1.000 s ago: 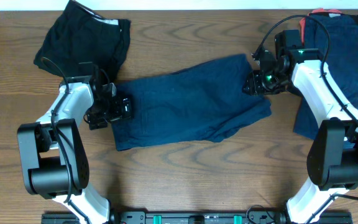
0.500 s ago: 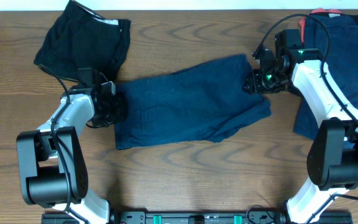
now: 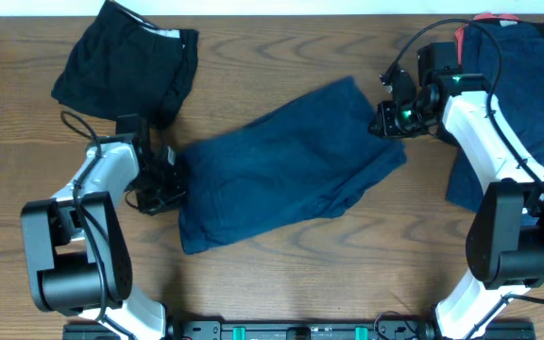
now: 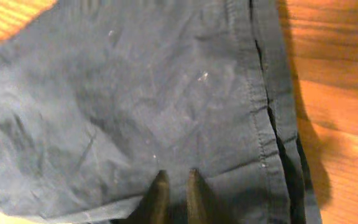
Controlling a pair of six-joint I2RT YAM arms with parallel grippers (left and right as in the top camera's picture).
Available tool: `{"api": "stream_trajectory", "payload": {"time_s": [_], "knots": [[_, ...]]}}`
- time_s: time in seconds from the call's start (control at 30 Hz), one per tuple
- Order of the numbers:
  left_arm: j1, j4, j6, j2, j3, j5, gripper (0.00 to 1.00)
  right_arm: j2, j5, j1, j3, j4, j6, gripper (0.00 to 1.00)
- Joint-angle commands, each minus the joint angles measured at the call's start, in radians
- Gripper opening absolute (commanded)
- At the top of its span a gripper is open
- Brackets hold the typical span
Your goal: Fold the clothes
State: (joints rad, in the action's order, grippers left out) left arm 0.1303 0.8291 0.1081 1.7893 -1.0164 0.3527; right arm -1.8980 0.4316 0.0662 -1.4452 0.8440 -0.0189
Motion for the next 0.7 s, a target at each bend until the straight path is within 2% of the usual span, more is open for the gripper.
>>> {"api": "stream_trajectory", "payload": {"time_s": [0.0,0.33,0.47,0.67], "knots": [[0.011,0.087,0.001,-0.022,-0.095,-0.045,0.06,-0.002,0.008,0.035,-0.015,-0.007,0.022,0.02],[0.011,0.27,-0.002,-0.109,-0.246,-0.06,0.06,-0.006,-0.043,0.081,0.108,-0.164,0.065,0.01],[0.011,0.352,-0.002,-0.156,-0.328,-0.122,0.06,-0.019,-0.042,0.081,0.161,-0.198,0.067,0.01],[0.01,0.379,0.011,-0.211,-0.414,-0.129,0.06,-0.021,-0.043,0.091,0.224,-0.207,0.066,0.01]]}}
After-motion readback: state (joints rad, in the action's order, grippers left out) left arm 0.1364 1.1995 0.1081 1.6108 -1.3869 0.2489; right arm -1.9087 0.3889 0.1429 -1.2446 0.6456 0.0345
